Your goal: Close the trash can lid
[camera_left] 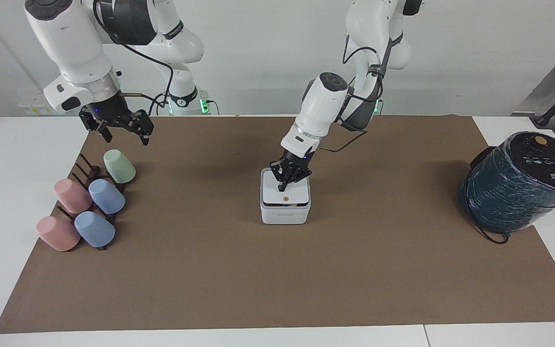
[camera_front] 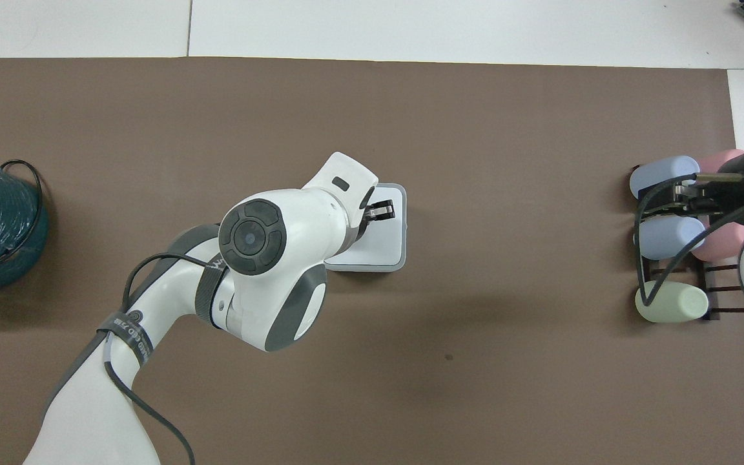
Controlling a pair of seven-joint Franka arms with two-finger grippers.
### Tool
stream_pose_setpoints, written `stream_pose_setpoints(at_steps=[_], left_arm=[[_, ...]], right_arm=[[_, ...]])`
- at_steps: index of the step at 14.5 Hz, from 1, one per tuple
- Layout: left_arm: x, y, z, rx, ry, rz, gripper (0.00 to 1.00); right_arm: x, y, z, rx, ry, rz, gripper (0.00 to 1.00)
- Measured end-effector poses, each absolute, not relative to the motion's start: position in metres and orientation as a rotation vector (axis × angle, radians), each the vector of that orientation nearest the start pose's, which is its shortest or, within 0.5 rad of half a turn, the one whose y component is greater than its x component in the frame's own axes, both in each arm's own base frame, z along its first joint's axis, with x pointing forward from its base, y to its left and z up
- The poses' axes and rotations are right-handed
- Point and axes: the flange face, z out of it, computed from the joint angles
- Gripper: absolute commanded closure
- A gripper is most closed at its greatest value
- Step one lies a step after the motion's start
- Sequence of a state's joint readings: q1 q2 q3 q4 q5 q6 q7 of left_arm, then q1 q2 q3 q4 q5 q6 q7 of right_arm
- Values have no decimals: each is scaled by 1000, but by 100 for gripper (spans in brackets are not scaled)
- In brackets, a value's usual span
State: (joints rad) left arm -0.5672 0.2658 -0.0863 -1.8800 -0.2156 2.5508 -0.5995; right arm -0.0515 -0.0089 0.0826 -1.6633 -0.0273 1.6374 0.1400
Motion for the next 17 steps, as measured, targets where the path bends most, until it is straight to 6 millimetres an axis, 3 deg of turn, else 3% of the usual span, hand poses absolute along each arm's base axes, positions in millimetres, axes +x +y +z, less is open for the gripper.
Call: stream_pose_setpoints(at_steps=[8, 11, 15, 17], left_arm=[[531, -393, 403, -3502, -213, -459, 99], [542, -388, 410, -3478, -213, -366, 95], [587, -332, 453, -3358, -239, -202, 79], [598, -304, 479, -3310, -230, -166, 75]], right_arm=[[555, 15, 591, -3166, 169, 23, 0], [555, 15, 591, -3166, 169, 23, 0], [555, 15, 591, -3166, 169, 23, 0], [555, 15, 591, -3166, 169, 23, 0]])
